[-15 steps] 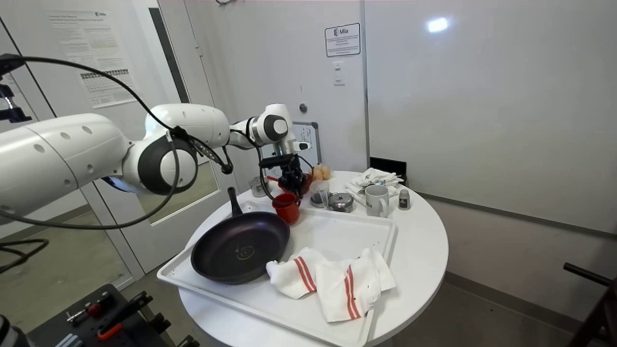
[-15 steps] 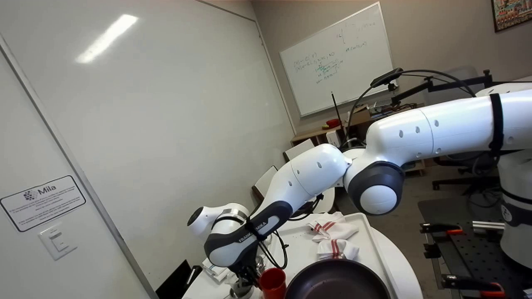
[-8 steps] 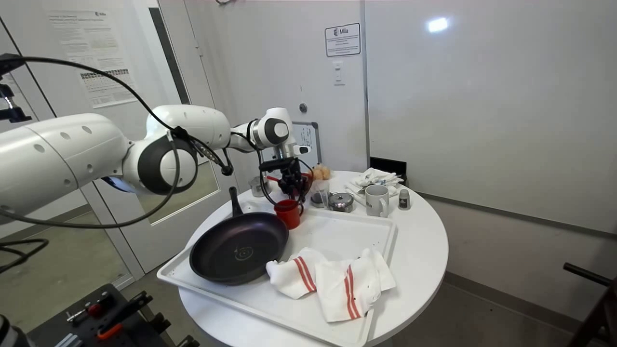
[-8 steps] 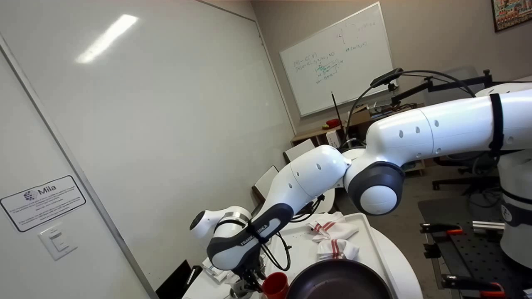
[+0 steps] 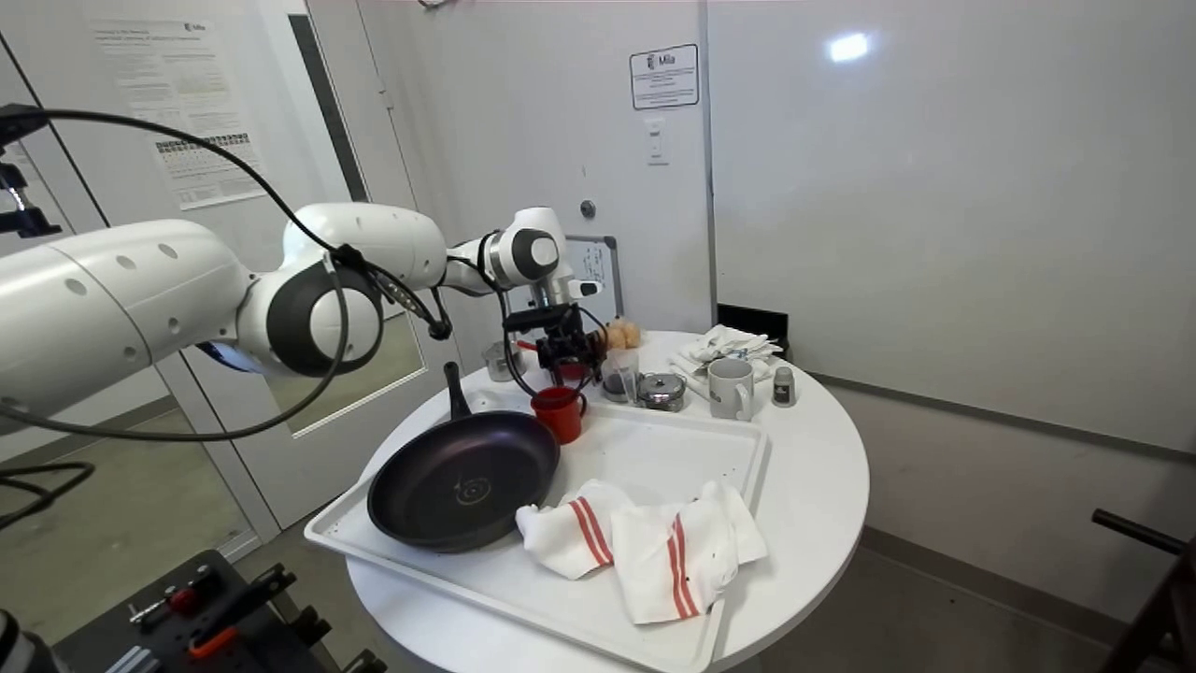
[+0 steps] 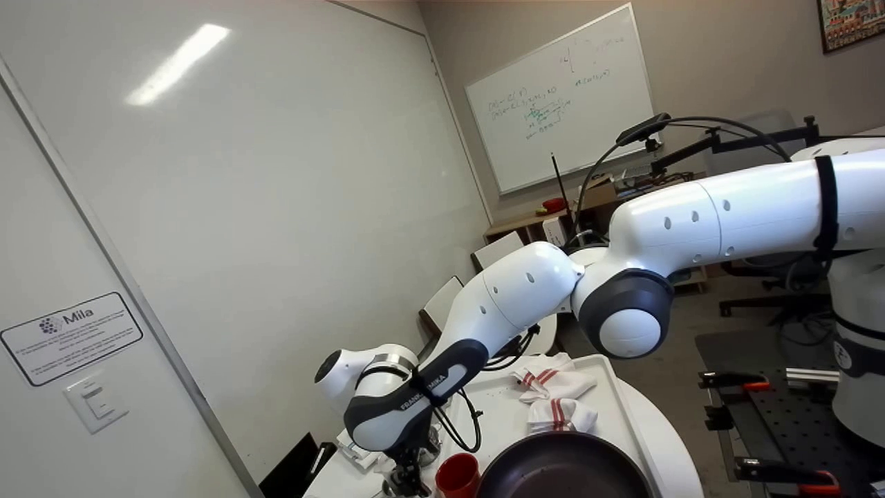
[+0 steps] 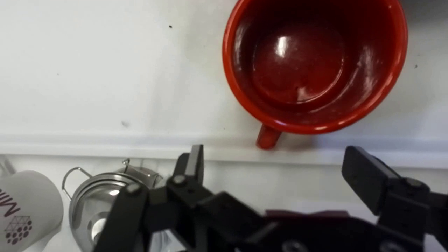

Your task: Move the red cup to the left

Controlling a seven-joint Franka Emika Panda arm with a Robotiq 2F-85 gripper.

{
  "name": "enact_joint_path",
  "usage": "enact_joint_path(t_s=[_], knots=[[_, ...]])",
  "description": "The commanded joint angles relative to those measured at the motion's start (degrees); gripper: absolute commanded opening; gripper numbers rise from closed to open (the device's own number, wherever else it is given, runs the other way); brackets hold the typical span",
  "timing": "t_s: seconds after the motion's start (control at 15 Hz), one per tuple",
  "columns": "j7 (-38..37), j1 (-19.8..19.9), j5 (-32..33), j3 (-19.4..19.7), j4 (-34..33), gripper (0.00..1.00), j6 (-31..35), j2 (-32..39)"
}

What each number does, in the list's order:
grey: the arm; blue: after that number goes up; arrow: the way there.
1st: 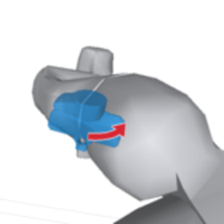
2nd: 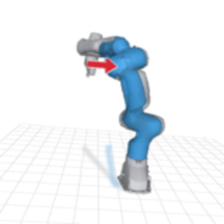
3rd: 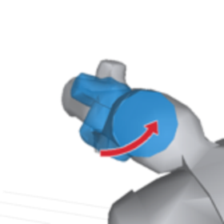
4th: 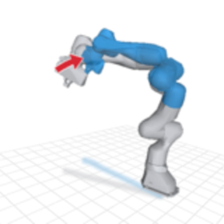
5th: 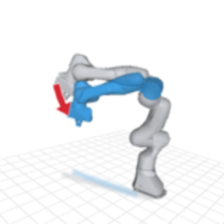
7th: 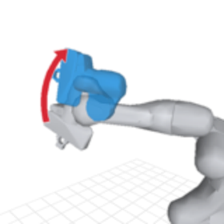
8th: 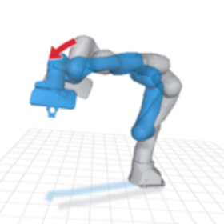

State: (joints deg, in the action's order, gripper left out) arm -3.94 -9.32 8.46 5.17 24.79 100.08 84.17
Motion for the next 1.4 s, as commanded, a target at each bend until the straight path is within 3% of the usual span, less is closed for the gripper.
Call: enact_joint_path(t_s=[0.0,0.2,0.27,0.6,1.33], knots=[[-0.8,-0.9,1.0,0.7,-2.8,1.00,1.6,-0.1],[-0.6,-1.4,0.8,0.8,-6.6,1.00,0.2,-0.3],[-0.9,-1.7,0.6,0.9,-3.8,1.00,1.4,-2.6],[-1.2,-1.4,0.5,1.1,-3.8,1.00,-1.7,-5.2],[-3.9,0.3,0.0,0.9,-3.6,1.00,-2.4,-5.2]])
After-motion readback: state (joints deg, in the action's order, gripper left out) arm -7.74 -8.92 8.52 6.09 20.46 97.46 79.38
